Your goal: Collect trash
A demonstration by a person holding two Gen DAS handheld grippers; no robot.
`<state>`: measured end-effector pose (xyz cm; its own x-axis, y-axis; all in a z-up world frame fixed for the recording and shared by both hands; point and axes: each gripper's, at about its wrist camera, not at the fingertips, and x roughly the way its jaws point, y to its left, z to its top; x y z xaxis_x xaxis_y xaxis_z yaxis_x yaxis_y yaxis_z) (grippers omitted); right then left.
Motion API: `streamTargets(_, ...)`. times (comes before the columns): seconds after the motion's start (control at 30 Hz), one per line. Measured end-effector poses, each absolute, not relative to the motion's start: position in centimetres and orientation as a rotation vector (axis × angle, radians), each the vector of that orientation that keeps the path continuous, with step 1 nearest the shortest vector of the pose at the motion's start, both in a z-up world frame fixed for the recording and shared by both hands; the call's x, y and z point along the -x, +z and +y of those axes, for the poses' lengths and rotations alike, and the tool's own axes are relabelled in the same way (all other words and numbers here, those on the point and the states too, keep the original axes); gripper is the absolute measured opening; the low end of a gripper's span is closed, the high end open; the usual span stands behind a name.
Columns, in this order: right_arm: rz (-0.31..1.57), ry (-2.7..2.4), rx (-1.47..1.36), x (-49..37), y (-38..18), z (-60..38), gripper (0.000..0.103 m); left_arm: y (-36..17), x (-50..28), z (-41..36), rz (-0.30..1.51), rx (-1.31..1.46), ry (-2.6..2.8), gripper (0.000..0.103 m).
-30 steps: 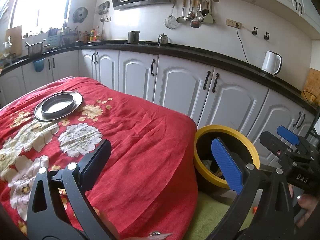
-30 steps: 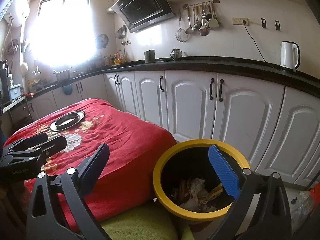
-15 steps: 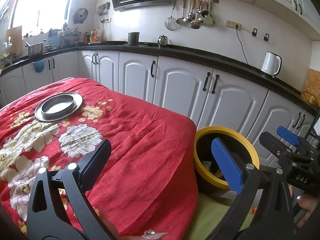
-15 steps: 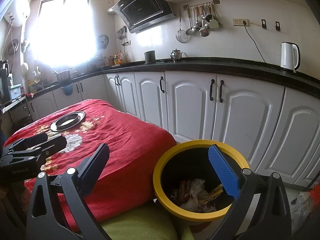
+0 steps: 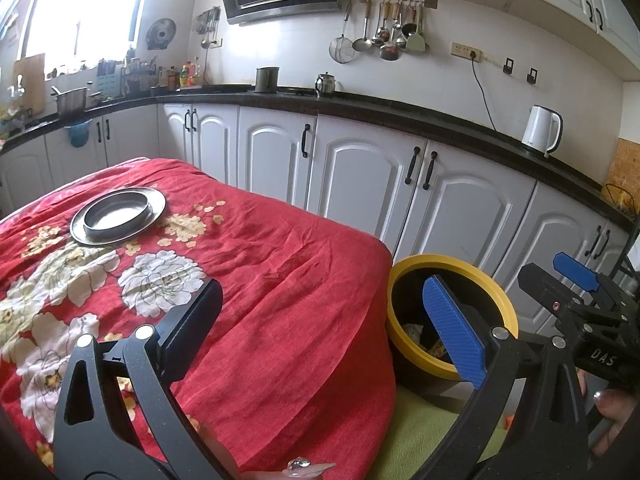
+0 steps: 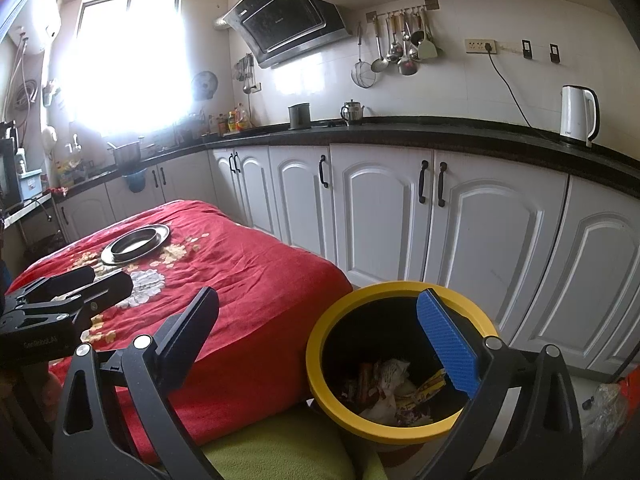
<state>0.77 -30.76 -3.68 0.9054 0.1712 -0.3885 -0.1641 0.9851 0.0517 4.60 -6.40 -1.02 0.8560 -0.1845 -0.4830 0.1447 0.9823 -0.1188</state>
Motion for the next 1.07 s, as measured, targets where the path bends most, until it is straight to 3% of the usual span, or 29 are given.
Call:
streamTargets(0.77, 0.369, 0.134, -0.011, -1.2, -2.4, -31.3, 0.097, -0.3, -4.9, -4.7, 0.505, 0.116, -0.133, 0.092)
streamTargets(1.07, 0.364, 0.287, -0.025, -3.8, 0.0, -26.7, 0.097, 1.3, -2.5, 6.6, 0.447, 0.179, 0.179, 0.092)
